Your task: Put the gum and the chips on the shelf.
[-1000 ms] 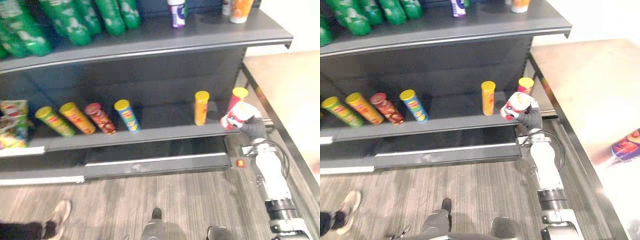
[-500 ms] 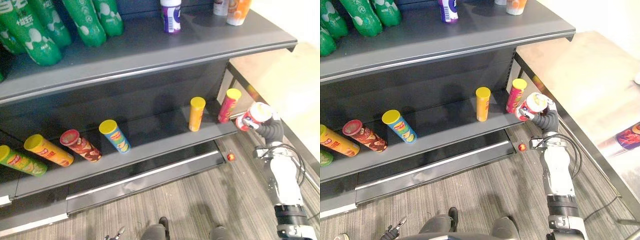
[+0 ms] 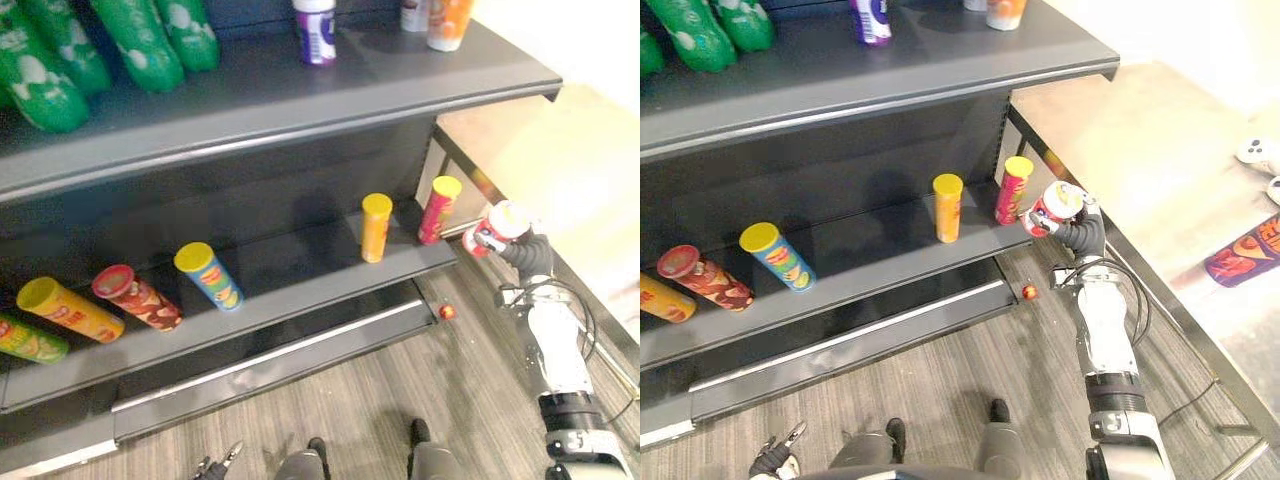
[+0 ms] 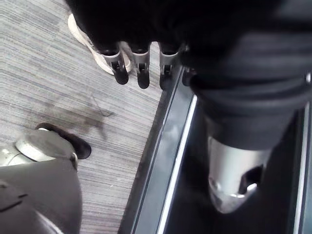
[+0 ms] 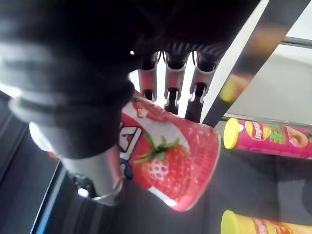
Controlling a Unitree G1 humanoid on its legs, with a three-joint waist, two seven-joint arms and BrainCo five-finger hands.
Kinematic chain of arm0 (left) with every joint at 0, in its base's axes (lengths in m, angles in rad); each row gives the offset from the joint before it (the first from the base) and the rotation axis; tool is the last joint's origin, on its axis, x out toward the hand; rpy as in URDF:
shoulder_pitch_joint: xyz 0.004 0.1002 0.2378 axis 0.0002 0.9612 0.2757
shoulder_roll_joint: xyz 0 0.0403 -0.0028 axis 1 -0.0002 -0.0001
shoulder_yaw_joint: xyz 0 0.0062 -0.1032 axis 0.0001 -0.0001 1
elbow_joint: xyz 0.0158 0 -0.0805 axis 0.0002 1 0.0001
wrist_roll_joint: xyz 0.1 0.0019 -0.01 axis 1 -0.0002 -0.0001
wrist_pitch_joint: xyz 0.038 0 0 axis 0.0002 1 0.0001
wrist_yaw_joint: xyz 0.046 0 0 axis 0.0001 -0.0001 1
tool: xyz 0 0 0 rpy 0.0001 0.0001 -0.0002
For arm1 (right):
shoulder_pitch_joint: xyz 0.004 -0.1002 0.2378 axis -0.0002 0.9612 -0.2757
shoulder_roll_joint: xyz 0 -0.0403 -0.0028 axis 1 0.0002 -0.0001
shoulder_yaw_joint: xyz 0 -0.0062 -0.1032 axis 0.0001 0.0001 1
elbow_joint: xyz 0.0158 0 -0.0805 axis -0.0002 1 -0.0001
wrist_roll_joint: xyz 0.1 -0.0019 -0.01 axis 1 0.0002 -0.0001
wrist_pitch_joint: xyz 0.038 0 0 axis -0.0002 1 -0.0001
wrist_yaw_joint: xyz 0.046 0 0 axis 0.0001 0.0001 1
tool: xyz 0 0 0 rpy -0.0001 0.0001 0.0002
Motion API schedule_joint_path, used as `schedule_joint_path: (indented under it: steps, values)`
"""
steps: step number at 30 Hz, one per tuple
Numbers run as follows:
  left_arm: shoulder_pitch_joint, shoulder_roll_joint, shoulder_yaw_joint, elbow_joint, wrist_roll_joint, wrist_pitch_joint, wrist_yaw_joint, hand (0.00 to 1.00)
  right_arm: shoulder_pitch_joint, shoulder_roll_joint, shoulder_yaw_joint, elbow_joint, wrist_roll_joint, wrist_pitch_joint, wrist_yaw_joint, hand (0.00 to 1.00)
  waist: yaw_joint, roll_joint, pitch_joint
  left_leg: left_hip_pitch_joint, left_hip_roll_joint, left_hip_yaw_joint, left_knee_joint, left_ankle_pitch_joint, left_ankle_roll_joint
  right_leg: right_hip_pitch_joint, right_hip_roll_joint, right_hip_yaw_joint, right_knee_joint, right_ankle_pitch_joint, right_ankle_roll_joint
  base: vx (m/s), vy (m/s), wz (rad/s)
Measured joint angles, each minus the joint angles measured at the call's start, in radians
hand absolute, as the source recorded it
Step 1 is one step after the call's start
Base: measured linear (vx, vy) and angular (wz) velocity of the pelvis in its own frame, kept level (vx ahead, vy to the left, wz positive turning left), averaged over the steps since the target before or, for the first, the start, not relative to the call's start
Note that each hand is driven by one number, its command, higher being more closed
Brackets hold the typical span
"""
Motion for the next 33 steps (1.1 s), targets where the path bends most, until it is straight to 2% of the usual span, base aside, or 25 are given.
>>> schedule_joint_path:
  steps: [3,6,8,15,16,23,29,33]
  values:
    - [-0.004,-0.012,0.012,-0.003,0.000,0.001,0.009,0.00,0.008,-0.020,-0.007,0.000,0.007,0.004,0.000,1.00,0.001,0.017,-0.004,0.017,0.052,-0.053,-0.059,0.043,-0.042,0.033,0.053,-0.070,-0.032,0.004,-0.014,0.07,-0.248,0.33]
    - [-0.003,-0.023,0.022,-0.003,0.000,0.002,0.023,0.00,0.009,-0.021,-0.004,-0.001,0.020,0.007,0.008,1.00,0.016,0.013,-0.007,0.065,0.089,-0.079,-0.143,0.087,-0.067,0.086,0.089,-0.117,-0.075,0.024,-0.048,0.10,-0.177,0.31]
    - [0.000,-0.036,0.027,-0.003,0.000,0.002,0.031,0.00,0.009,-0.020,0.006,-0.001,0.021,0.018,0.014,1.00,0.018,0.017,-0.009,0.082,0.099,-0.085,-0.182,0.107,-0.073,0.104,0.097,-0.136,-0.096,0.027,-0.053,0.10,-0.089,0.24]
    - [0.020,-0.055,0.031,-0.003,0.001,-0.002,0.037,0.00,0.031,-0.011,0.027,0.000,0.038,0.061,0.024,1.00,0.024,0.033,-0.017,0.115,0.089,-0.080,-0.234,0.121,-0.071,0.139,0.089,-0.141,-0.142,0.036,-0.054,0.05,0.006,0.04]
    - [0.017,-0.056,-0.031,-0.001,0.001,-0.003,0.037,0.00,0.063,0.028,0.083,-0.001,0.062,0.073,0.088,1.00,0.014,0.057,-0.048,0.152,0.074,-0.053,-0.285,0.140,-0.066,0.170,0.076,-0.132,-0.196,0.062,-0.045,0.00,0.000,0.00]
    - [0.017,-0.056,-0.031,-0.002,0.001,-0.003,0.037,0.00,0.072,0.028,0.082,0.000,0.072,0.073,0.090,1.00,0.014,0.057,-0.048,0.154,0.073,-0.054,-0.285,0.140,-0.066,0.173,0.075,-0.134,-0.198,0.063,-0.044,0.00,0.000,0.00]
    - [0.021,-0.056,-0.031,-0.003,0.008,-0.003,0.038,0.00,0.119,0.028,0.073,0.000,0.087,0.072,0.121,1.00,0.014,0.057,-0.063,0.176,0.072,-0.055,-0.299,0.142,-0.064,0.197,0.075,-0.138,-0.212,0.064,-0.043,0.00,0.000,0.00]
    - [0.025,-0.054,-0.028,-0.004,0.023,-0.009,0.040,0.00,0.128,0.025,0.001,0.000,0.087,0.072,0.147,1.00,0.012,0.055,-0.074,0.186,0.070,-0.050,-0.307,0.142,-0.064,0.206,0.072,-0.137,-0.222,0.066,-0.039,0.00,0.001,-0.01]
